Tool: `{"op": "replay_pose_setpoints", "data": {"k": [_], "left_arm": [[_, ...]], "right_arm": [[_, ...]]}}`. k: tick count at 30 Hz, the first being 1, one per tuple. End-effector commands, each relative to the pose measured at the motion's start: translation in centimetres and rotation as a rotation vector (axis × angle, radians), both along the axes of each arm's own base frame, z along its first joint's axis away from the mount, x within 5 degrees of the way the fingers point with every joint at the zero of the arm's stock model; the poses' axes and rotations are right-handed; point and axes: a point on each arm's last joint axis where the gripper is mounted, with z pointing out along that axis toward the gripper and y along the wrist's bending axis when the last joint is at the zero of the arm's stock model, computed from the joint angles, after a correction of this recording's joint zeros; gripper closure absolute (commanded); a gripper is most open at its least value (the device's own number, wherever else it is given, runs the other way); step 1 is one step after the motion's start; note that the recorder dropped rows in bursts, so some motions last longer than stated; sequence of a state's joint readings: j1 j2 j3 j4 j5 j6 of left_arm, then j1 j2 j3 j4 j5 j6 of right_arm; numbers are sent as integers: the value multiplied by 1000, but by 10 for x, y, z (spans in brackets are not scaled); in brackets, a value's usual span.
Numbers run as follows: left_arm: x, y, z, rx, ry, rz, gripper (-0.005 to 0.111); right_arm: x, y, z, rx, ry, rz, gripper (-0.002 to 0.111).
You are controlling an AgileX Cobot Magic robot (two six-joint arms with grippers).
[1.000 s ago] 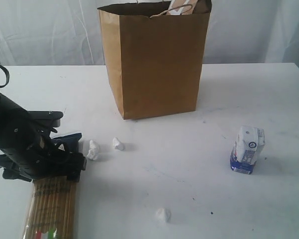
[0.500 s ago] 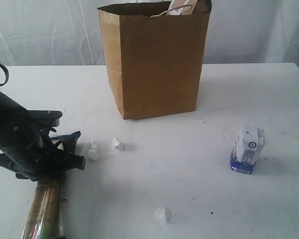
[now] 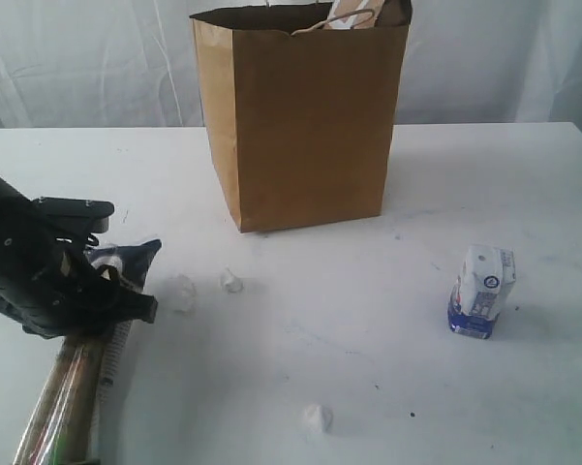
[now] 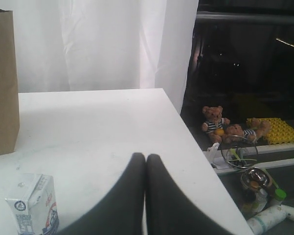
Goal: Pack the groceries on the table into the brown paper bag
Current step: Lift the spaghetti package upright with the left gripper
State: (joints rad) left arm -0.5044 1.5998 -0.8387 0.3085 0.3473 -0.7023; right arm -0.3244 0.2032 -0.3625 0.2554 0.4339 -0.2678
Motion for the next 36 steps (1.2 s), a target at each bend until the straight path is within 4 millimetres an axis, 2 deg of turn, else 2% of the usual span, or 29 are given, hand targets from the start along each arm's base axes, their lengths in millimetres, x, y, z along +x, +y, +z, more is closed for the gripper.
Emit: {"op": "replay_pose_setpoints", "data": {"k": [1, 12, 19, 26, 32, 36], "left_arm": [[-2, 5, 23, 7, -89, -35, 107], [-6, 8, 26, 18, -73, -38, 107], [-20, 9, 45, -10, -61, -121, 107], [-31, 14, 53, 17, -17, -174, 107], [-22, 9, 78, -50, -50, -215, 107], [-8, 25, 96, -126, -48, -231, 107]], "right_arm": [[0, 0, -1, 9, -4, 6, 108], [0, 0, -1, 9, -4, 6, 108], [0, 0, -1, 9, -4, 6, 108], [0, 0, -1, 8, -7, 5, 108], [0, 0, -1, 8, -7, 5, 108], [0, 0, -1, 8, -7, 5, 108]]}}
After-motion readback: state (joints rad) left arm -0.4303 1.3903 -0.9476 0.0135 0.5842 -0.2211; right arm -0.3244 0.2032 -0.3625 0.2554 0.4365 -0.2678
